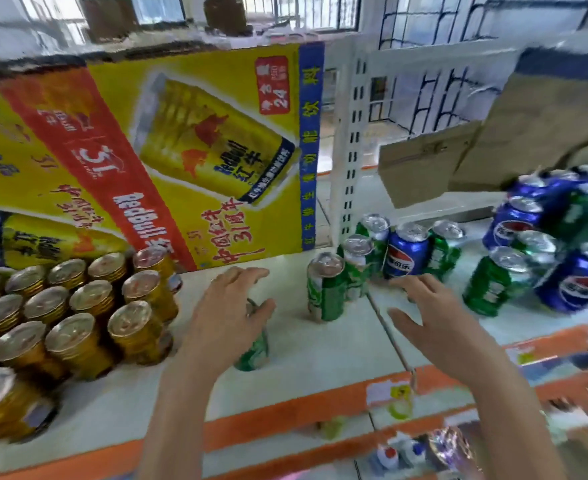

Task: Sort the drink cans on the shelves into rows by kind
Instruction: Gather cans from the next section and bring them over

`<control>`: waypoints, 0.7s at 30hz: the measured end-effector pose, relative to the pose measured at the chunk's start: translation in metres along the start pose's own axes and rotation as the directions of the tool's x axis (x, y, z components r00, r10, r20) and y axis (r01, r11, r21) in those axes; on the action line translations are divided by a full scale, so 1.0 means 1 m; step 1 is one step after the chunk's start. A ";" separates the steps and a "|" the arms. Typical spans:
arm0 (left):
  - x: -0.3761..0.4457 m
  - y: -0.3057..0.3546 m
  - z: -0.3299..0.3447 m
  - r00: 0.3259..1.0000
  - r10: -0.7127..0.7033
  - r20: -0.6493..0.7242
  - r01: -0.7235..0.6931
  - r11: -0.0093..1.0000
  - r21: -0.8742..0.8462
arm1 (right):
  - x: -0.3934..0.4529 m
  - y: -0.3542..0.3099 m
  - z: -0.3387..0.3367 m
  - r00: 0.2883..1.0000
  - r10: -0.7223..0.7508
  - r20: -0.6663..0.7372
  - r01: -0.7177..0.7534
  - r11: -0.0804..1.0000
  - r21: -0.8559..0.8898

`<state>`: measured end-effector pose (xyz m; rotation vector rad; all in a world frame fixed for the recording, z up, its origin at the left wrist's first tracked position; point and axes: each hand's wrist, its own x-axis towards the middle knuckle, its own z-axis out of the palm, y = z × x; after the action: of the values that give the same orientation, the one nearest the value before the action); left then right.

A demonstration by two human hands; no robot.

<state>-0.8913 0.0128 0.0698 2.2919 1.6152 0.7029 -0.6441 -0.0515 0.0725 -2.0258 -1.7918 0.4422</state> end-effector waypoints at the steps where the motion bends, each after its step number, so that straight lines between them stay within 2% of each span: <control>1: 0.006 0.010 0.007 0.999 0.021 0.035 -0.022 1.000 0.010 | -0.003 0.010 -0.005 1.000 0.027 -0.012 -0.027 1.000 -0.001; 5: 0.029 0.052 0.032 0.987 0.091 0.131 -0.091 0.996 -0.005 | -0.014 0.055 -0.026 0.989 0.116 -0.094 -0.115 0.993 0.010; 13: 0.066 0.133 0.083 0.954 0.241 0.176 -0.245 0.969 0.000 | -0.032 0.140 -0.071 0.935 0.311 -0.168 -0.298 0.949 0.100; 17: 0.079 0.172 0.109 0.930 0.313 0.195 -0.310 0.950 -0.044 | -0.035 0.178 -0.089 0.920 0.341 -0.193 -0.330 0.940 0.089; 21: 0.088 0.197 0.134 0.925 0.307 0.225 -0.293 0.951 -0.094 | -0.031 0.206 -0.105 0.924 0.332 -0.189 -0.328 0.943 0.050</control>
<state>-0.6381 0.0342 0.0678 2.4971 1.1367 0.5050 -0.4188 -0.1120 0.0623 -2.2798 -1.3307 0.3385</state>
